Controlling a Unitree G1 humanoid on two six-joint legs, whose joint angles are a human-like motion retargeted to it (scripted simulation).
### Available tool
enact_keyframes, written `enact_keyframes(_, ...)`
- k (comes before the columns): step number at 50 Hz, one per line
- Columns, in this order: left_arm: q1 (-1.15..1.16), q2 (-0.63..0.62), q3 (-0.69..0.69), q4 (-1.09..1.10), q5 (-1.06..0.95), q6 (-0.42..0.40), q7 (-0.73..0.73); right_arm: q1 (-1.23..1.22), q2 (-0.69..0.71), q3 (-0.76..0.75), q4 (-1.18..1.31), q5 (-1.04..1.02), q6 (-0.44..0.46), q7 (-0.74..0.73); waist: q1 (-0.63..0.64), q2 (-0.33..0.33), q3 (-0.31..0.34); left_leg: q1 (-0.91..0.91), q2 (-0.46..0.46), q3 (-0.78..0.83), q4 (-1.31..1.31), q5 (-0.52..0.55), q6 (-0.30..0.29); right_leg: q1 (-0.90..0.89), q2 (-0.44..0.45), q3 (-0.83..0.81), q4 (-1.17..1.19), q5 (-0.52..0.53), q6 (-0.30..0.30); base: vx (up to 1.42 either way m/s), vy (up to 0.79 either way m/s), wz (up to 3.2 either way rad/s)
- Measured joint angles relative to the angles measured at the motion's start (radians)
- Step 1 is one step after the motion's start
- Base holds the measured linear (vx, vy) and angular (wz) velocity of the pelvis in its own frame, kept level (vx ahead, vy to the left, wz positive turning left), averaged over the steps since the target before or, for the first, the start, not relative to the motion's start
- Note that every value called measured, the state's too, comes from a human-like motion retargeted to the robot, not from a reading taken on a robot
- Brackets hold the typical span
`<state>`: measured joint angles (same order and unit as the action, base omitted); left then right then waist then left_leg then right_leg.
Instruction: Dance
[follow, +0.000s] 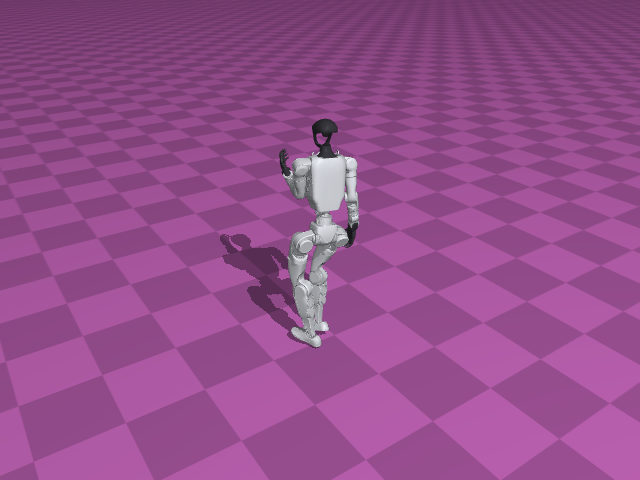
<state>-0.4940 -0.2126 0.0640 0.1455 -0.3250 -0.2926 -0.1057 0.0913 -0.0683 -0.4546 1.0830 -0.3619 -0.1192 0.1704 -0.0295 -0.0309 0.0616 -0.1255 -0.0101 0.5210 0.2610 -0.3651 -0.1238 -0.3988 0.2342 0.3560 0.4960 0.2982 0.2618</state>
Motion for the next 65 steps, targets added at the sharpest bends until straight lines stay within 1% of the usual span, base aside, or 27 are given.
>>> enact_keyframes(2, -0.026, 0.056, -0.021, -0.292, -0.014, -0.048, 0.068, 0.041, 0.035, -0.08, 0.013, 0.06, 0.015, -0.017, -0.032, 0.013, -0.024, 0.001, -0.023, 0.072, -0.063, 0.052, 0.052, -0.134, -0.09, -0.028, 0.021, -0.118, 0.0, -0.62, 0.4, -1.63)
enact_keyframes(3, -0.043, 0.093, -0.03, -0.416, 0.004, -0.062, 0.112, 0.064, 0.053, -0.124, 0.024, 0.096, 0.021, -0.019, -0.083, 0.032, -0.042, -0.022, -0.066, 0.065, -0.081, 0.065, 0.103, -0.162, -0.185, -0.044, -0.031, -0.154, 0.0, -0.63, 0.73, 0.49)
enact_keyframes(5, -0.087, 0.178, -0.031, -0.628, 0.062, -0.093, 0.188, 0.102, 0.065, -0.185, 0.063, 0.172, 0.05, -0.015, -0.188, 0.086, -0.051, -0.051, -0.076, 0.002, -0.084, 0.093, 0.142, -0.2, -0.289, -0.158, -0.108, -0.203, -0.139, -0.4, 0.25, 0.99)
enact_keyframes(7, -0.141, 0.256, -0.006, -0.769, 0.148, -0.125, 0.273, 0.153, 0.046, -0.203, 0.135, 0.163, 0.093, 0.011, -0.153, 0.091, -0.064, -0.035, -0.071, 0.054, -0.106, 0.104, 0.131, -0.218, -0.297, -0.165, -0.163, -0.233, -0.304, -0.06, -0.2, -0.9)
enact_keyframes(9, -0.195, 0.299, 0.006, -0.856, 0.247, -0.152, 0.393, 0.205, 0.024, -0.221, 0.222, 0.061, 0.146, 0.044, -0.114, 0.094, -0.076, -0.008, -0.064, 0.087, -0.12, 0.102, 0.118, -0.22, -0.284, -0.164, -0.208, -0.266, -0.392, 0.06, -0.24, -1.1)
enact_keyframes(11, -0.236, 0.318, 0.016, -0.907, 0.348, -0.197, 0.518, 0.24, -0.006, -0.22, 0.326, -0.096, 0.186, 0.084, -0.08, 0.077, -0.075, 0.029, -0.07, 0.118, -0.12, 0.091, 0.107, -0.201, -0.279, -0.138, -0.234, -0.26, -0.385, 0.07, -0.36, -0.88)
enact_keyframes(13, -0.257, 0.31, 0.015, -0.934, 0.468, -0.289, 0.641, 0.263, -0.036, -0.194, 0.442, -0.304, 0.257, 0.142, -0.05, 0.05, -0.071, 0.083, -0.085, 0.133, -0.114, 0.062, 0.101, -0.156, -0.28, -0.106, -0.234, -0.242, -0.32, 0.17, -0.4, -0.71)
enact_keyframes(15, -0.249, 0.27, -0.014, -0.915, 0.554, -0.356, 0.74, 0.274, -0.054, -0.161, 0.508, -0.442, 0.331, 0.192, -0.007, 0.023, -0.068, 0.137, -0.099, 0.142, -0.104, 0.035, 0.103, -0.108, -0.304, -0.186, -0.229, -0.189, -0.3, 0.26, -0.43, -0.73)
enact_keyframes(18, -0.182, 0.171, -0.13, -0.784, 0.588, -0.36, 0.795, 0.244, -0.048, -0.138, 0.507, -0.447, 0.348, 0.159, 0.05, 0.004, -0.051, 0.212, -0.077, 0.099, -0.054, 0.043, 0.098, -0.066, -0.261, -0.138, -0.141, -0.213, -0.286, 0.29, -0.43, -0.29)
enact_keyframes(22, -0.005, 0.082, -0.209, -0.472, 0.543, -0.318, 0.615, 0.163, -0.007, -0.093, 0.361, -0.281, 0.336, 0.01, 0.012, -0.034, -0.073, 0.226, 0.001, 0.04, 0.118, 0.148, 0.143, 0.025, -0.288, -0.131, -0.111, -0.305, -0.253, 0.29, -0.4, 0.68)
enact_keyframes(25, 0.144, 0.066, -0.202, -0.111, 0.528, -0.209, 0.402, 0.097, 0.061, -0.062, 0.096, -0.09, 0.272, -0.114, -0.011, -0.078, -0.088, 0.172, 0.068, -0.036, 0.342, 0.233, 0.261, 0.124, -0.331, -0.166, -0.124, -0.359, -0.24, 0.3, -0.36, 0.91)
enact_keyframes(27, 0.218, 0.087, -0.187, 0.103, 0.555, -0.1, 0.265, 0.058, 0.102, -0.046, -0.125, 0.025, 0.17, -0.138, 0.003, -0.095, -0.079, 0.111, 0.09, -0.12, 0.487, 0.249, 0.379, 0.188, -0.346, -0.189, -0.149, -0.375, -0.229, 0.21, -0.32, 0.77)
enact_keyframes(30, 0.316, 0.141, -0.154, 0.408, 0.652, 0.085, 0.103, -0.011, 0.152, 0.002, -0.491, 0.183, -0.001, -0.116, 0.04, -0.103, -0.078, 0.034, 0.047, -0.258, 0.577, 0.236, 0.311, 0.266, -0.336, -0.223, -0.203, -0.38, -0.225, 0.19, -0.27, 0.39)
enact_keyframes(32, 0.377, 0.187, -0.106, 0.601, 0.748, 0.16, 0.045, -0.065, 0.172, 0.054, -0.726, 0.262, -0.109, -0.121, 0.047, -0.105, -0.088, 0.0, -0.005, -0.313, 0.57, 0.201, 0.27, 0.312, -0.315, -0.243, -0.239, -0.382, -0.241, 0.21, -0.21, 0.39)
enact_keyframes(34, 0.406, 0.246, -0.047, 0.823, 0.816, 0.19, 0.067, -0.117, 0.164, 0.132, -0.951, 0.329, -0.201, -0.147, 0.045, -0.104, -0.106, -0.017, -0.054, -0.341, 0.517, 0.172, 0.258, 0.351, -0.292, -0.261, -0.275, -0.382, -0.255, 0.21, -0.17, 0.3)
enact_keyframes(38, 0.412, 0.38, 0.085, 1.298, 0.931, 0.266, 0.178, -0.231, 0.075, 0.275, -1.326, 0.384, -0.33, -0.234, 0.025, -0.075, -0.133, -0.012, -0.175, -0.506, 0.265, 0.191, 0.137, 0.417, -0.205, -0.279, -0.318, -0.392, -0.275, 0.21, -0.23, 0.33)
enact_keyframes(40, 0.416, 0.45, 0.1, 1.468, 0.921, 0.335, 0.184, -0.286, 0.028, 0.309, -1.457, 0.346, -0.375, -0.274, 0.02, -0.072, -0.134, -0.007, -0.188, -0.526, 0.145, 0.225, 0.239, 0.44, -0.191, -0.276, -0.319, -0.406, -0.264, 0.14, -0.28, 0.49)
enact_keyframes(42, 0.423, 0.495, 0.128, 1.554, 0.899, 0.381, 0.212, -0.313, -0.003, 0.309, -1.53, 0.288, -0.398, -0.356, -0.017, -0.079, -0.133, 0.017, -0.171, -0.478, 0.164, 0.144, 0.294, 0.436, -0.2, -0.292, -0.293, -0.422, -0.235, 0.06, -0.27, 0.84)
enact_keyframes(45, 0.445, 0.519, 0.185, 1.555, 0.83, 0.375, 0.212, -0.277, 0.01, 0.322, -1.529, 0.159, -0.445, -0.528, -0.031, -0.043, -0.111, 0.034, -0.133, -0.513, 0.142, 0.128, 0.267, 0.381, -0.171, -0.254, -0.207, -0.421, -0.178, -0.07, -0.29, -0.05)
enact_keyframes(48, 0.391, 0.479, 0.177, 1.506, 0.765, 0.328, 0.204, -0.183, 0.068, 0.322, -1.365, 0.105, -0.432, -0.653, -0.007, -0.022, -0.094, 0.004, -0.118, -0.467, 0.121, 0.131, 0.266, 0.309, -0.201, -0.272, -0.128, -0.406, -0.143, -0.39, -0.18, -0.64)
enact_keyframes(51, 0.323, 0.378, 0.138, 1.337, 0.714, 0.258, 0.16, -0.119, 0.126, 0.237, -1.079, 0.12, -0.35, -0.544, 0.025, 0.015, -0.071, -0.031, -0.103, -0.422, 0.086, 0.141, 0.253, 0.203, -0.213, -0.27, -0.02, -0.312, -0.095, -0.52, -0.12, -0.83)
enact_keyframes(54, 0.253, 0.262, 0.077, 1.042, 0.614, 0.163, 0.099, -0.112, 0.105, 0.108, -0.731, 0.145, -0.131, -0.298, 0.054, 0.032, -0.059, -0.073, -0.088, -0.358, 0.054, 0.146, 0.23, 0.086, -0.183, -0.223, 0.065, -0.208, -0.025, -0.53, -0.16, -1.13)
enact_keyframes(56, 0.2, 0.199, 0.015, 0.826, 0.499, 0.123, 0.06, -0.117, 0.086, 0.048, -0.534, 0.095, 0.054, -0.156, 0.046, 0.044, -0.059, -0.096, -0.086, -0.336, 0.033, 0.151, 0.22, 0.021, -0.169, -0.196, 0.092, -0.21, 0.0, -0.48, -0.16, -0.62)
enact_keyframes(58, 0.142, 0.126, -0.052, 0.577, 0.366, 0.075, 0.054, -0.104, 0.048, -0.001, -0.331, 0.0, 0.21, -0.033, 0.036, 0.058, -0.056, -0.097, -0.103, -0.312, -0.016, 0.171, 0.225, -0.046, -0.2, -0.165, 0.085, -0.254, -0.056, -0.36, 0.06, -0.57)
enact_keyframes(62, 0.054, 0.022, -0.165, 0.066, 0.182, -0.052, 0.124, -0.036, -0.034, -0.07, 0.031, -0.174, 0.315, -0.034, 0.034, 0.084, -0.016, -0.022, -0.111, -0.28, -0.099, 0.2, 0.21, -0.073, -0.25, -0.172, -0.096, -0.279, -0.318, -0.21, -0.14, -0.57)
enact_keyframes(63, 0.023, 0.01, -0.189, -0.058, 0.165, -0.073, 0.173, -0.022, -0.044, -0.093, 0.121, -0.208, 0.332, -0.062, 0.032, 0.093, -0.014, -0.008, -0.11, -0.276, -0.116, 0.205, 0.204, -0.077, -0.251, -0.157, -0.149, -0.293, -0.353, -0.19, -0.19, -0.45)
enact_keyframes(65, -0.051, 0.008, -0.219, -0.291, 0.167, -0.112, 0.268, 0.012, -0.057, -0.143, 0.29, -0.257, 0.349, -0.082, 0.025, 0.111, -0.021, 0.012, -0.102, -0.269, -0.137, 0.208, 0.19, -0.099, -0.278, -0.094, -0.229, -0.32, -0.345, -0.12, -0.2, -0.27)
